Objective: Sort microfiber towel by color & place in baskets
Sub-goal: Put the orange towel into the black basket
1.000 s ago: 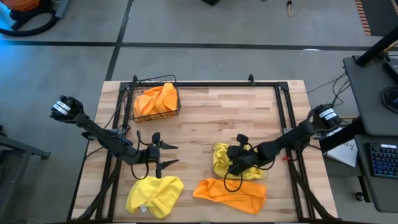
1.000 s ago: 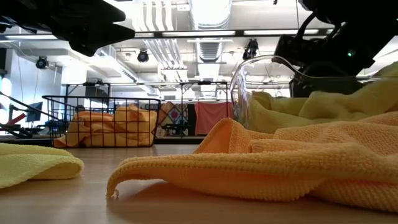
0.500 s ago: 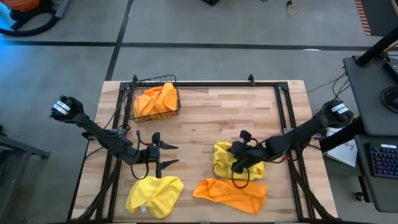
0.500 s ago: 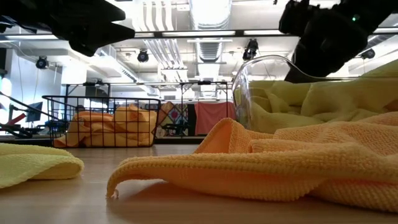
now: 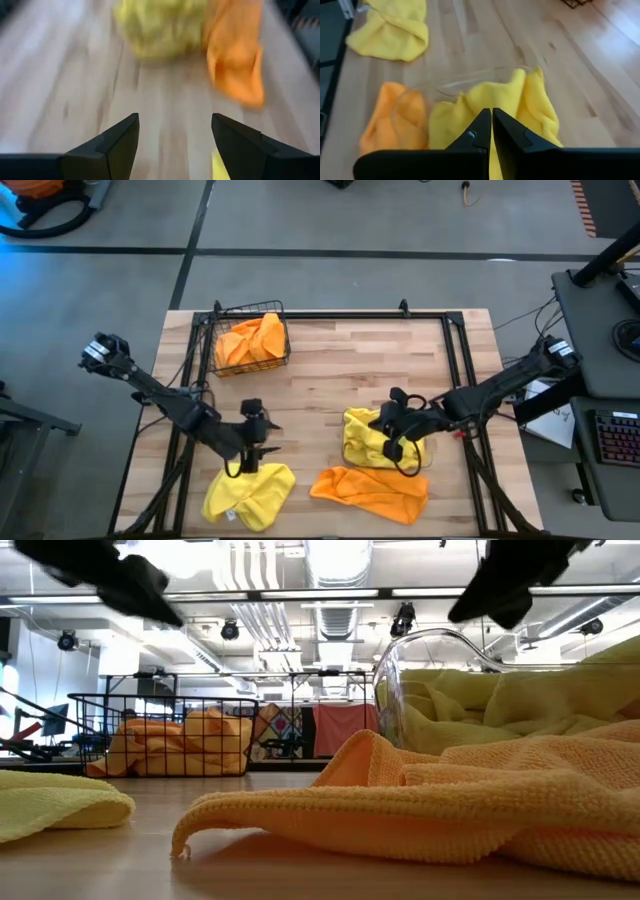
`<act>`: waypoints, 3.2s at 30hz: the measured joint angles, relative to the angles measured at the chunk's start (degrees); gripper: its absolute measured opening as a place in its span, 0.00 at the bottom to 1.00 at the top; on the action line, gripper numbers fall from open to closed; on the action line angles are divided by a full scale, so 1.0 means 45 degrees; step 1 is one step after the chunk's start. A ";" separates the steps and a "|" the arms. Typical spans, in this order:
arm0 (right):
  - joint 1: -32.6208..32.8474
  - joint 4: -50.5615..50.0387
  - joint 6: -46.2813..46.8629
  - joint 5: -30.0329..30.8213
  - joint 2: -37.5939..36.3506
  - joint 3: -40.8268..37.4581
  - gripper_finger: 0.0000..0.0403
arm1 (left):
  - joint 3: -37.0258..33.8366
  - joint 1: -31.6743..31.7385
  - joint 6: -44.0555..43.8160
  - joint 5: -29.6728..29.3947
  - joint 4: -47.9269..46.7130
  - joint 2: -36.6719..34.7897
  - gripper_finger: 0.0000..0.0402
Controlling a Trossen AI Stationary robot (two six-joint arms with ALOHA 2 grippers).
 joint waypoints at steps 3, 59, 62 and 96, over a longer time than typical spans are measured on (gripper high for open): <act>0.0185 -0.0477 -0.0009 -0.0034 -0.0030 0.0461 0.03 | 0.1167 -0.0048 -0.1847 0.0738 -0.3231 0.0432 0.58; 0.2371 -0.6860 0.1126 -0.1617 0.5070 0.7789 0.03 | 0.1991 0.3424 0.3942 0.9424 1.1364 1.0464 0.58; 0.2371 -0.6830 0.1044 -0.1485 0.5070 0.7789 0.03 | 0.1991 0.3439 0.3601 0.9791 1.1785 1.0861 0.56; 0.2376 -0.6812 0.0850 -0.1062 0.5065 0.7789 0.03 | -0.1000 0.3818 0.4710 0.9460 1.1401 0.2447 0.00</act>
